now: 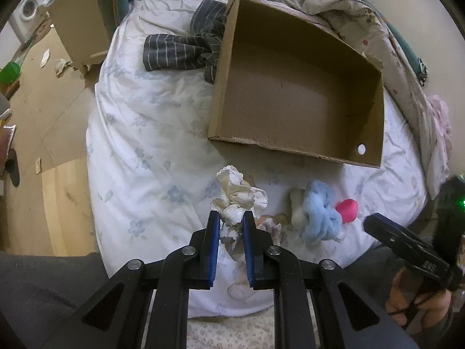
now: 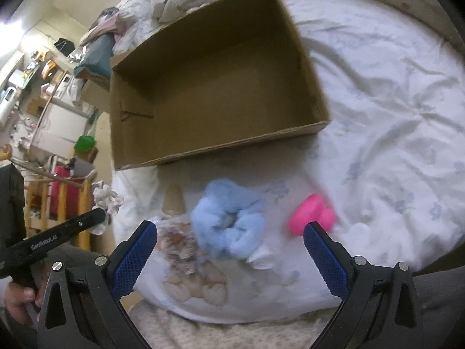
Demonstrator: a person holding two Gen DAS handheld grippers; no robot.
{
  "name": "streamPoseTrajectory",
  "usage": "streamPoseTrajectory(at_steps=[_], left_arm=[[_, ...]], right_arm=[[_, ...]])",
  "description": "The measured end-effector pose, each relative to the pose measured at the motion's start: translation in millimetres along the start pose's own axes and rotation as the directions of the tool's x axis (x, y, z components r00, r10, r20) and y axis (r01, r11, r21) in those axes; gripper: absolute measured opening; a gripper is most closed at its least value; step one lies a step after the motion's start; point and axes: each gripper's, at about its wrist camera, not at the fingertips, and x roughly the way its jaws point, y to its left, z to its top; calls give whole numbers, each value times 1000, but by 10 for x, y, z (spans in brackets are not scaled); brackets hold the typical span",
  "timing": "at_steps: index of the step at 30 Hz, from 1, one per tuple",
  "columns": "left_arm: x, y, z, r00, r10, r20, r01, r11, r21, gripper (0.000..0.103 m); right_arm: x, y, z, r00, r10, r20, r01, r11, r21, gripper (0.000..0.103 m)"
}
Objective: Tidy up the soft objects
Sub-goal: 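Grasp the white lace scrunchie with the left tool while the right tool grasps the light-blue scrunchie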
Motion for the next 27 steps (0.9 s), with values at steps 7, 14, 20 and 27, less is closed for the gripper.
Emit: streamPoseTrajectory(at_steps=[7,14,20,27], left_arm=[[177,23,-124,1000,-20,-15,19,999,-41,14],[248,-18,-117,1000,-9,-2,9,999,-33,14],[235,-22,-105,1000,-11,12,12,999,-31,14],[176,-51,-98,999,-16,48,17,999,-29,14]], right_arm=[[481,213,63,991,-79,-110,72,995,-66,98],[873,268,-5,971,-183,-154,155,972,-178,53],[654,280,1,988,-125,-87,108,979,-172,21],[161,277,0,994,98,-52,-102,992,-69,20]])
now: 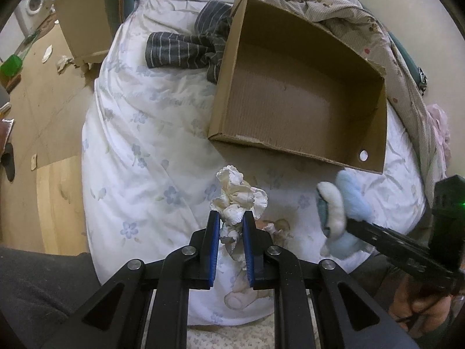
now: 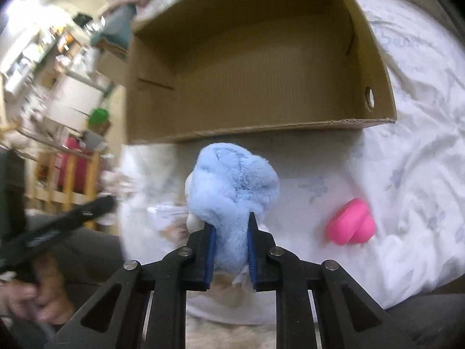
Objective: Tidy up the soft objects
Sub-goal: 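Grasp the white lace scrunchie with the left tool while the right tool grasps the light-blue scrunchie, then carry both held scrunchies up and over into the cardboard box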
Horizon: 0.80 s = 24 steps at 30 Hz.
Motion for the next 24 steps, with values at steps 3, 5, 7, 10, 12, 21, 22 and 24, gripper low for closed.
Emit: streamPoseTrajectory(at_steps=[3,5,7,10,12,21,22,24], left_arm=[[-99,-23,13,999,-9,31,9,1000,6,14],[-175,-53,44,998,-22,55,22,1000,12,14],[-234,-84,65,996,-21,87,19,1000,23,14],[-257,-102,88,993,-20,115,18,1000,22,14],[-199,-123,88,995,-15,101,12,1000,26,14],[-50,-166,43,997,12,72,-15,999,42,14],[-42,-158,42,997,15,69,-18,999,43,14],[-50,-146,30,997,17,71,-20,999,39,14]], right_arm=[[-169,-7,8,998,63,27,-64,997,33,20],[-286,7,32,994,98,52,-100,995,32,20],[-431,24,71,987,136,88,-139,990,34,20],[-476,28,125,989,112,92,-114,993,8,20],[-380,53,139,998,29,55,-28,999,-24,20],[717,-201,32,972,-80,-219,91,995,39,33],[719,-186,45,972,-88,-216,98,995,33,45],[649,-99,96,975,-119,-186,121,993,3,71]])
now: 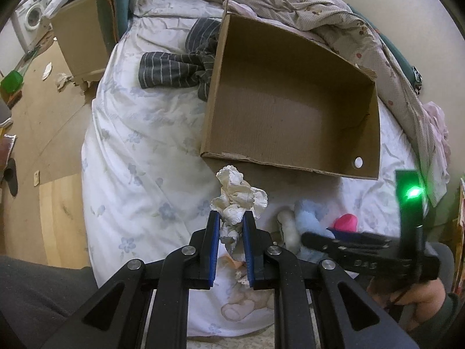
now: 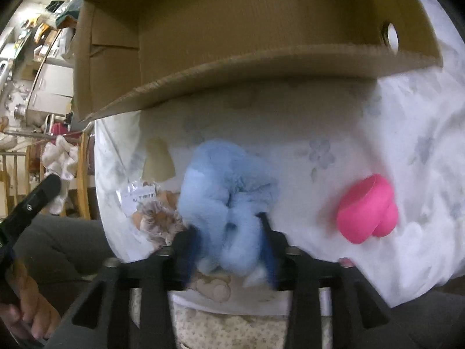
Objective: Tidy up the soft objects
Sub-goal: 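Carry both held scrunchies up and over into the cardboard box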
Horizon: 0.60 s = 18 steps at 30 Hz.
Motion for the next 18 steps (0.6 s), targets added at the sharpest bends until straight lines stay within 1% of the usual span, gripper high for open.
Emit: streamPoseTrajectory(at_steps=[1,3,6,7,8,10,11,12,13,14,15,17,18], left_arm=[[-3,11,3,1000,-2,0,2,1000,-4,14],[-3,25,10,1000,-3,0,3,1000,-11,14],[26,17,9,1000,-1,-7,1,1000,-9,14],[37,7,6,1000,0,-10,0,1000,-4,14],[41,3,5,1000,2,-11,-2,1000,-1,14],[41,-4,0,1000,5,-9,-5,1000,4,14],[40,-4,0,1000,5,-9,-5,1000,5,14],[40,-1,2,1000,4,-9,-4,1000,4,14],[36,1,4,1000,3,-8,-3,1000,2,14],[33,4,7,1000,2,-7,-2,1000,0,14],[30,2,6,1000,1,-6,-1,1000,-1,14],[26,-8,4,1000,-1,-5,1,1000,0,14],[28,-22,3,1000,-1,-5,1,1000,4,14]], right_arm=[[-32,50,32,1000,-10,15,10,1000,-10,72],[-53,97,68,999,-35,14,36,999,-37,72],[155,96,154,998,-39,-38,38,998,-45,72],[238,98,175,997,-48,-54,45,998,-51,66],[295,104,174,997,-57,-57,54,997,-63,50],[310,170,182,998,-52,-42,48,995,-89,36],[274,193,178,999,-47,-25,44,994,-98,33],[206,225,171,999,-34,5,34,993,-113,28],[57,204,125,999,6,48,0,992,-127,26],[-85,221,121,994,53,97,-40,990,-132,26],[-196,221,118,988,86,127,-70,989,-128,26],[-276,258,98,985,113,132,-92,984,-155,24],[-328,223,90,977,143,155,-123,983,-134,24]])
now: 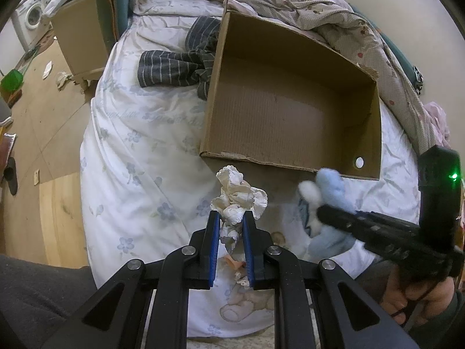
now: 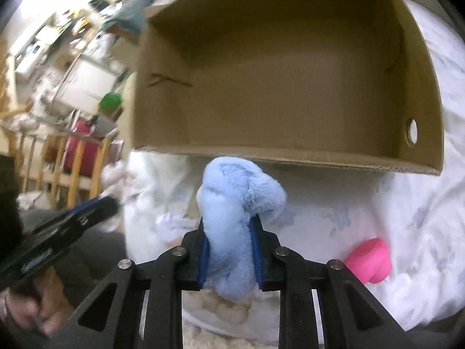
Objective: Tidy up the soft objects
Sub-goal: 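Carry both held scrunchies up and over into the cardboard box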
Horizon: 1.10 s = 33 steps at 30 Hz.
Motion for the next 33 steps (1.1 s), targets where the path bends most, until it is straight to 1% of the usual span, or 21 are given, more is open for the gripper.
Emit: streamPoseTrajectory(at_steps=[1,2,3,4,6,8,12,14,17,19,25,28,33], left_arm=[[2,-11,-1,1000,0,0,0,1000,4,14],[2,-22,-1,1000,0,1,0,1000,8,14],[1,-32,-2,1000,2,2,-2,1000,11,14],[-1,-37,-7,1000,4,4,-4,1000,14,14],[-9,-36,-15,1000,8,8,-8,1000,15,14],[-34,-22,-12,1000,5,17,-5,1000,8,14],[-151,-40,38,999,7,50,-7,1000,3,14],[-246,-86,119,997,-7,78,6,1000,8,14],[-364,-198,287,992,-6,122,3,1000,26,14],[-393,-253,392,990,-10,138,6,999,34,14],[-365,-438,796,984,9,179,-24,997,77,14],[-277,-470,938,983,15,182,-30,996,80,14],[-83,-503,1066,983,15,180,-31,996,86,14]], right_arm=[[-13,-12,-5,1000,7,-1,-7,1000,13,24],[-26,-2,-7,1000,-16,12,16,1000,7,24],[-54,-15,-8,1000,-3,31,3,1000,22,24],[-68,-19,-8,999,17,27,-17,999,33,24],[-114,60,-12,999,-9,31,10,1000,-8,24],[-221,65,-3,999,-9,41,9,1000,-9,24],[-501,121,35,994,5,105,-3,1000,-21,24],[-665,148,73,990,4,143,1,1000,-31,24],[-861,182,184,981,8,194,-1,999,-38,24],[-999,176,262,974,0,225,10,999,-40,24],[-1270,29,548,949,-15,315,21,1000,-18,24],[-1325,-83,650,938,-22,345,24,1000,-2,24],[-1201,-183,805,933,-47,357,47,999,9,24]])
